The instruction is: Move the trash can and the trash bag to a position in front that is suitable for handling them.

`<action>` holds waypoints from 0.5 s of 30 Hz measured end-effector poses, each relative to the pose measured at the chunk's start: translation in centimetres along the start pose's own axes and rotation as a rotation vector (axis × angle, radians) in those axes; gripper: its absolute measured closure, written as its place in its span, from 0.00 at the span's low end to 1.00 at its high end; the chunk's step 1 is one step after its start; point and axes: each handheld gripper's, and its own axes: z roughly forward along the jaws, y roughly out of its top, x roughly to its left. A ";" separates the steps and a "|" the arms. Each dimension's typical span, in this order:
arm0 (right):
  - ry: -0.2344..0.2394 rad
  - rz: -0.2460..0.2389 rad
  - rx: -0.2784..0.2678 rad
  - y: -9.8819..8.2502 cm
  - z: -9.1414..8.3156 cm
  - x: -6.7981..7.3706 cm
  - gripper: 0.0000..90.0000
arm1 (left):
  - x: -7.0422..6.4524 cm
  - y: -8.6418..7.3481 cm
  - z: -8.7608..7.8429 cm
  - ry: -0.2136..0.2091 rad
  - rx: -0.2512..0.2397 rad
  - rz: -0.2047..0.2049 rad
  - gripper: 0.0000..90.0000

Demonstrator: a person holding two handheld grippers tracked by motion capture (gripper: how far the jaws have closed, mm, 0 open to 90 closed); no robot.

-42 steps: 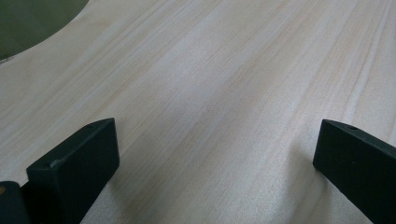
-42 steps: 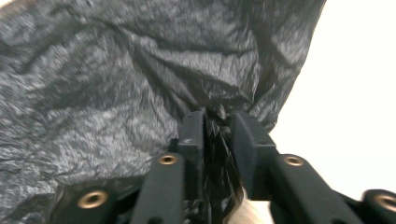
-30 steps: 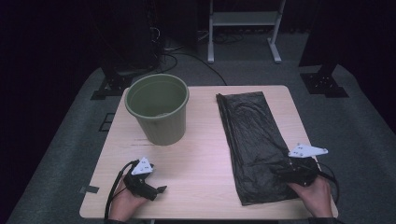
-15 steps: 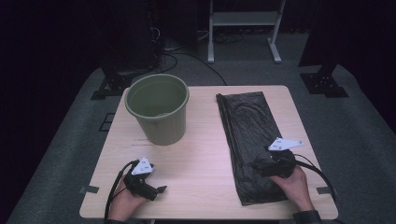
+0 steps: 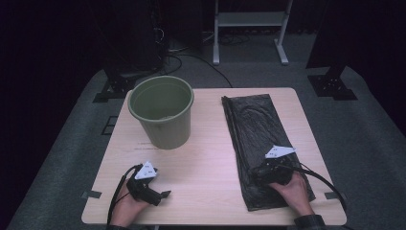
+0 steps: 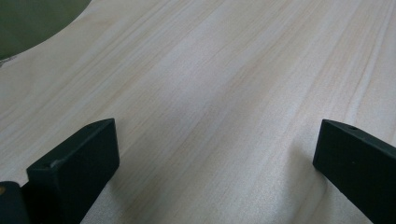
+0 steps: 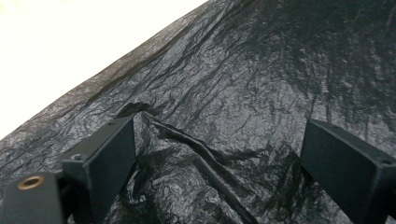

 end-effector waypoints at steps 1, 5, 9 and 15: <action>0.005 0.003 -0.002 0.0 0.0 0.0 0.10 | 0.0 0.0 0.0 0.000 0.000 0.000 0.00; 0.009 0.009 0.001 -0.1 0.0 -0.1 0.10 | 0.0 0.0 -0.3 -0.001 -0.013 -0.005 0.00; 0.010 0.008 0.001 -0.1 0.0 -0.1 0.10 | 0.0 0.2 -0.7 -0.010 -0.023 -0.014 0.00; 0.010 0.009 0.001 -0.1 0.0 -0.1 0.10 | 0.2 1.0 -1.9 0.008 -0.033 -0.040 0.00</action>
